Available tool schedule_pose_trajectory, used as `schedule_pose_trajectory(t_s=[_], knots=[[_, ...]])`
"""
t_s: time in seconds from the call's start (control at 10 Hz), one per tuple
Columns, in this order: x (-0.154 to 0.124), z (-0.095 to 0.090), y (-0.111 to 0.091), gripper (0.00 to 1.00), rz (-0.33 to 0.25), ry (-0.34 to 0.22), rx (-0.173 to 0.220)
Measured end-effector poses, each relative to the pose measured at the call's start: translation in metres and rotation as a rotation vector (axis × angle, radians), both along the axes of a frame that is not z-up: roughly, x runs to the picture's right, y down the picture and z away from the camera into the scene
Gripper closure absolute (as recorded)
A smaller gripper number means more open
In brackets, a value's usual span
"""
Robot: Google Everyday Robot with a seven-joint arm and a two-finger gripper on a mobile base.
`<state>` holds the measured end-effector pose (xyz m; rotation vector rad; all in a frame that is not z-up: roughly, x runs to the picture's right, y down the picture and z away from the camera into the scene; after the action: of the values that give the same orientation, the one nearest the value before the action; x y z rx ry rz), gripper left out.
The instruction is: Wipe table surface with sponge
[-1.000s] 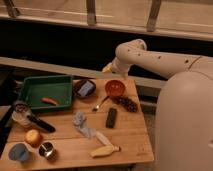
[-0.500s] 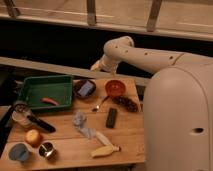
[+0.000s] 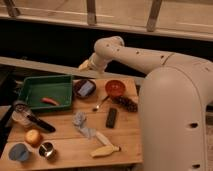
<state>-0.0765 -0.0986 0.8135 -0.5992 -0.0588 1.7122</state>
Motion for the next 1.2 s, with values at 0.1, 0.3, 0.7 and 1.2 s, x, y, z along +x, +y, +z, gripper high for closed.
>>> schedule_pose_trajectory(t_s=[0.1, 0.3, 0.7, 1.2], knots=[[-0.004, -0.002, 0.002, 0.20, 0.000, -0.010, -0.002], [0.000, -0.001, 0.001, 0.20, 0.004, -0.007, -0.001], [-0.013, 0.005, 0.006, 0.20, 0.000, -0.034, -0.003], [-0.051, 0.022, 0.019, 0.20, -0.033, -0.064, -0.036]])
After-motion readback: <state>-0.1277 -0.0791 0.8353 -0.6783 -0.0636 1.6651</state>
